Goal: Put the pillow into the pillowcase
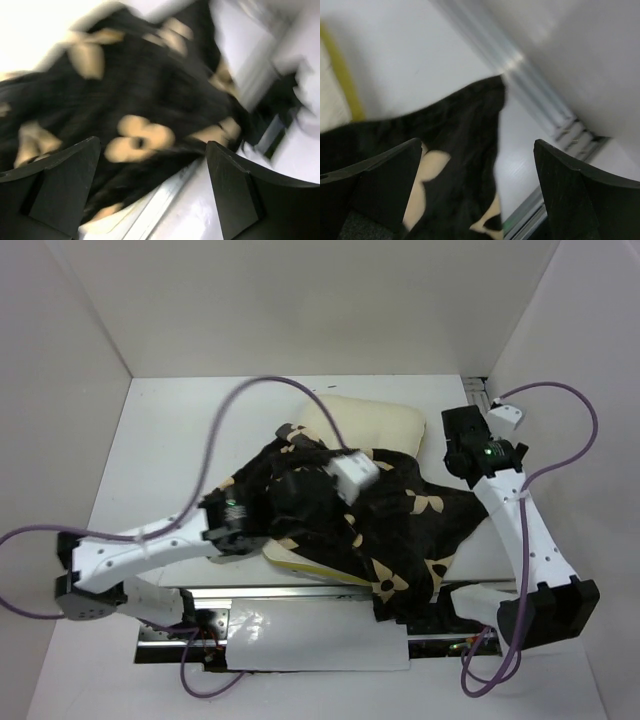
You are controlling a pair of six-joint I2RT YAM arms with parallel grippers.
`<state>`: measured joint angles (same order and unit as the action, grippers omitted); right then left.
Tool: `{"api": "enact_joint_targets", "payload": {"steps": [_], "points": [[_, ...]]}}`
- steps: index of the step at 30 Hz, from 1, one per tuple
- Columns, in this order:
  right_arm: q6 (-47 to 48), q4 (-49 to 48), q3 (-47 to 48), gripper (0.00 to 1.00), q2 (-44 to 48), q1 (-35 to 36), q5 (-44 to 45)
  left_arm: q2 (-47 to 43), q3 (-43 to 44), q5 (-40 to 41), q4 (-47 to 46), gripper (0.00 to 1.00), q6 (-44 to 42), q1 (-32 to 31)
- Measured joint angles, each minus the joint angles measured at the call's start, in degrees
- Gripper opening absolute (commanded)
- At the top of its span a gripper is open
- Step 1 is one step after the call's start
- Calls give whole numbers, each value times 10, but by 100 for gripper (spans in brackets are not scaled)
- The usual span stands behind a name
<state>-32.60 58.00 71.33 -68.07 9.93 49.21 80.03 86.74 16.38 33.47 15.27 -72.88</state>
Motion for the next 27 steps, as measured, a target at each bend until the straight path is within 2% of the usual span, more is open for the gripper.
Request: {"api": "enact_joint_targets", "payload": {"steps": [2,5,7,9,12,14,18,19,23,27], "points": [[23,-28,-24,100,10,-2,-71,-50,0,26,12,100,26,63],[66,-87,-83,100,34,-4,-215,-88,-4,38,14,100,80,264],[88,-131,-127,100,46,-3,-316,-57,3,46,39,100,127,403],[107,-154,-158,100,38,1,-396,9,40,41,89,98,167,480],[124,-179,-169,100,2,18,-461,158,103,26,138,88,211,553],[137,-206,-168,100,-18,33,-484,255,108,11,151,86,230,592],[191,-257,-143,99,-31,60,-520,372,27,-31,169,81,254,656],[211,-271,-128,99,-38,69,-533,375,2,-56,170,81,266,666],[298,-319,-30,99,-121,129,-590,310,-99,-74,148,81,290,675],[394,-332,134,99,-294,226,-596,238,-201,-92,132,78,319,679]]}}
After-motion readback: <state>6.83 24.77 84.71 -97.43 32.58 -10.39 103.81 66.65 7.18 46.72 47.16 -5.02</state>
